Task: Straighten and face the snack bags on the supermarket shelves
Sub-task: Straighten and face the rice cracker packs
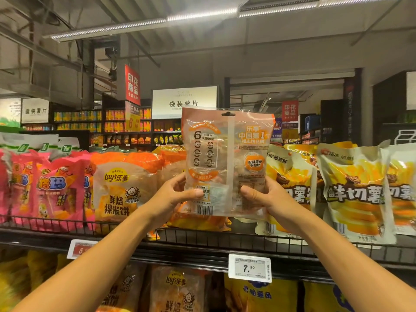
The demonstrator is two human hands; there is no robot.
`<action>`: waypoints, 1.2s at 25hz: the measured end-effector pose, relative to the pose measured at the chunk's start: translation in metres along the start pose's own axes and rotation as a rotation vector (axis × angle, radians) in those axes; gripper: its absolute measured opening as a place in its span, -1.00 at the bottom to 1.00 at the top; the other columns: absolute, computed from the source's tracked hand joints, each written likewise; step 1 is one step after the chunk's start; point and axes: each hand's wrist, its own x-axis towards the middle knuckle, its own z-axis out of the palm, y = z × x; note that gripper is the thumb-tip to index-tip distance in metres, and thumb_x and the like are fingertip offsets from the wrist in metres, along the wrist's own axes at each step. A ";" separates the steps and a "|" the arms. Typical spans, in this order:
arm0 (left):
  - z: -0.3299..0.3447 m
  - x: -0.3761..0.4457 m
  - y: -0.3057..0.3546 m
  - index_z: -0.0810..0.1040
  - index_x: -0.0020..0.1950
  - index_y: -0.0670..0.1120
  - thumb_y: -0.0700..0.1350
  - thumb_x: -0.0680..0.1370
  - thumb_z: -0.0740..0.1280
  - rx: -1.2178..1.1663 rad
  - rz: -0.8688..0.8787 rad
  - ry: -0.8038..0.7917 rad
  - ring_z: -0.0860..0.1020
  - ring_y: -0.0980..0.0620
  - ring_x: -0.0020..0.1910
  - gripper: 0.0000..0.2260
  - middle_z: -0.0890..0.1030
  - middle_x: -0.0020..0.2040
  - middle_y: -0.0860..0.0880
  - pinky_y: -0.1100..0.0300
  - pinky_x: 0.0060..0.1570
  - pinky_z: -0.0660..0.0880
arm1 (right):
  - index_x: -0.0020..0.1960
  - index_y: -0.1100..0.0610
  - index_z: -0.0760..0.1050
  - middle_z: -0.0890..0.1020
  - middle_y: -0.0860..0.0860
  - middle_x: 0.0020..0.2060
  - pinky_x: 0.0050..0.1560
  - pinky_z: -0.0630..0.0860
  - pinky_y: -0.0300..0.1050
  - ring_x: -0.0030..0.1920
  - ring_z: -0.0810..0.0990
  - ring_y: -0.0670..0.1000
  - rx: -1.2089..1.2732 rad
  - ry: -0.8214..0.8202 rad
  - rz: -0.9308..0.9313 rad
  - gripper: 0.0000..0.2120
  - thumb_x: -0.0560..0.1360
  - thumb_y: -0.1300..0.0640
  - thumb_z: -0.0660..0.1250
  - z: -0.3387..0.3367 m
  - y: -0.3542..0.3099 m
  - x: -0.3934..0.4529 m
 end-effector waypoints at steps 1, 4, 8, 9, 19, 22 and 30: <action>0.000 0.000 0.000 0.55 0.30 -0.04 -0.12 0.36 0.53 0.001 0.000 0.000 0.57 -0.15 0.28 -0.50 0.61 0.27 -0.15 -0.06 0.27 0.51 | 0.31 0.01 0.46 0.71 -0.06 0.13 0.08 0.64 -0.13 0.15 0.68 -0.03 -0.002 -0.001 -0.004 -0.34 0.27 -0.12 0.55 0.000 0.000 0.000; -0.002 0.001 0.000 0.56 0.29 0.00 -0.13 0.37 0.53 0.016 0.002 -0.023 0.56 -0.12 0.28 -0.50 0.61 0.28 -0.13 -0.03 0.25 0.51 | 0.29 0.00 0.47 0.71 -0.07 0.11 0.02 0.65 -0.15 0.13 0.69 -0.03 0.002 -0.007 -0.014 -0.38 0.29 -0.07 0.55 -0.001 0.002 0.000; -0.006 -0.001 0.003 0.61 0.18 0.15 -0.20 0.33 0.57 0.173 0.034 0.013 0.61 0.01 0.20 -0.52 0.66 0.20 0.00 0.23 0.05 0.57 | 0.19 0.02 0.52 0.74 -0.09 0.00 -0.14 0.64 -0.23 0.02 0.72 -0.06 -0.041 -0.006 -0.023 -0.49 0.28 0.14 0.57 -0.005 0.005 0.000; -0.007 -0.001 0.004 0.59 0.18 0.14 -0.22 0.33 0.57 0.242 0.047 0.025 0.61 0.04 0.18 -0.50 0.66 0.18 0.03 0.26 0.03 0.57 | 0.17 0.03 0.53 0.75 -0.09 -0.02 -0.14 0.64 -0.24 0.00 0.72 -0.08 -0.073 -0.003 -0.037 -0.51 0.29 0.21 0.58 -0.006 0.005 0.000; -0.011 0.000 -0.003 0.53 0.25 -0.17 -0.36 0.39 0.52 0.466 0.077 0.046 0.61 0.04 0.18 -0.55 0.66 0.17 -0.05 0.23 0.11 0.56 | 0.26 0.14 0.54 0.73 -0.09 0.04 -0.08 0.62 -0.26 0.05 0.70 -0.09 -0.200 -0.013 -0.158 -0.38 0.22 0.26 0.58 0.000 0.009 0.004; -0.013 -0.001 -0.003 0.52 0.27 -0.15 -0.35 0.40 0.52 0.460 0.078 0.046 0.61 0.02 0.20 -0.53 0.65 0.19 -0.05 0.16 0.15 0.56 | 0.26 0.11 0.54 0.72 -0.07 0.08 -0.03 0.66 -0.14 0.10 0.69 -0.03 -0.189 -0.026 -0.168 -0.35 0.19 0.19 0.59 0.001 0.008 0.003; -0.024 -0.008 -0.002 0.49 0.31 0.08 -0.09 0.26 0.64 0.397 -0.027 -0.020 0.59 0.04 0.23 -0.35 0.64 0.22 0.05 0.04 0.23 0.53 | 0.23 0.06 0.51 0.73 0.01 0.06 -0.12 0.67 -0.12 0.06 0.72 0.03 -0.053 -0.084 -0.076 -0.39 0.23 0.25 0.60 -0.003 0.006 -0.005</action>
